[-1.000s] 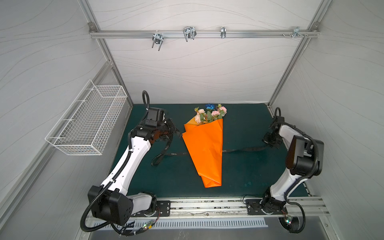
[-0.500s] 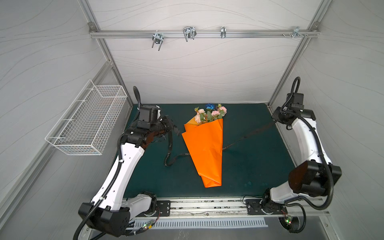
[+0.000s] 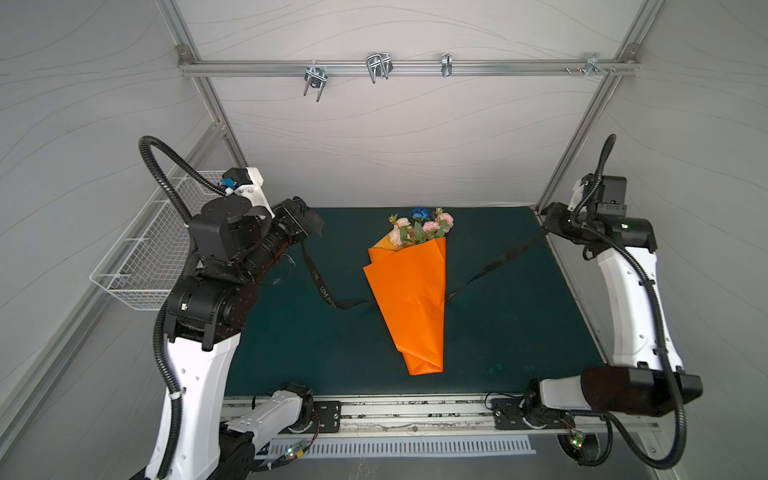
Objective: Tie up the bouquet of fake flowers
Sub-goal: 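Raise both ribbon ends high above the bouquet with both grippers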
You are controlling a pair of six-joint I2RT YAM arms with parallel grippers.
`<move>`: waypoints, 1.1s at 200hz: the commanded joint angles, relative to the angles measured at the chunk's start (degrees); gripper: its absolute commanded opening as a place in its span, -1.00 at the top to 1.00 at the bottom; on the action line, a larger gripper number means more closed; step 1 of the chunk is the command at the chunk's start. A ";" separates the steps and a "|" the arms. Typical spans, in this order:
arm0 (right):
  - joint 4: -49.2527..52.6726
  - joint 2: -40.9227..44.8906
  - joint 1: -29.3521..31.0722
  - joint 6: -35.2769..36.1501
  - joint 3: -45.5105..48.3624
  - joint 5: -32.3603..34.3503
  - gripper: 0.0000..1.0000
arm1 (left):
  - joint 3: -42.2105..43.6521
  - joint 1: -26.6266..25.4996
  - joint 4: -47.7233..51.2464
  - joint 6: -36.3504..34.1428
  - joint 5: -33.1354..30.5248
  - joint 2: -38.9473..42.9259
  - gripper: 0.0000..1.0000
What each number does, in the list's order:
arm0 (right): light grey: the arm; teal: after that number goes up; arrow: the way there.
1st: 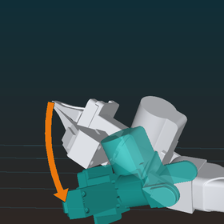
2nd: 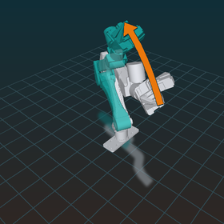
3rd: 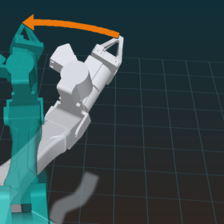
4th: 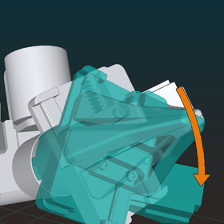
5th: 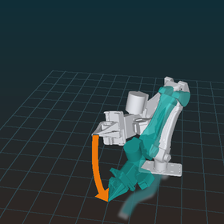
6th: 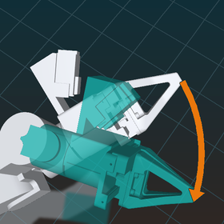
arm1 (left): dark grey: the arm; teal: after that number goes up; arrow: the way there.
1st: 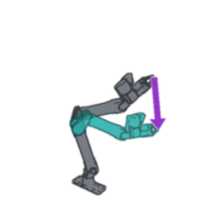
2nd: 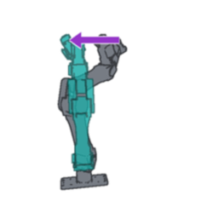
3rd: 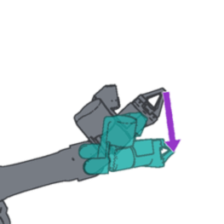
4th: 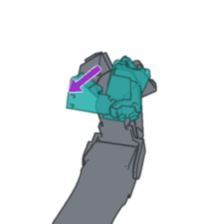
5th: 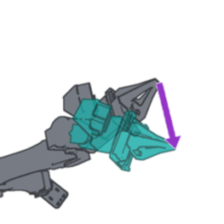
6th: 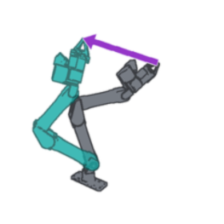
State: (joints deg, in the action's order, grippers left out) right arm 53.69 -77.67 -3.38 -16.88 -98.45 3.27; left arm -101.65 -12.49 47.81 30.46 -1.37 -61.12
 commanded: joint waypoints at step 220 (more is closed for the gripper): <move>-16.96 -30.38 46.38 4.60 -30.88 -22.68 1.00 | -2.36 -0.18 -14.71 13.51 39.60 -9.81 1.00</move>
State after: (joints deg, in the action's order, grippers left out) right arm 40.53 -102.28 38.50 -14.74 -124.42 -17.67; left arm -106.52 -12.38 40.01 39.90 31.07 -71.99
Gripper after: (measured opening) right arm 0.050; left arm 0.051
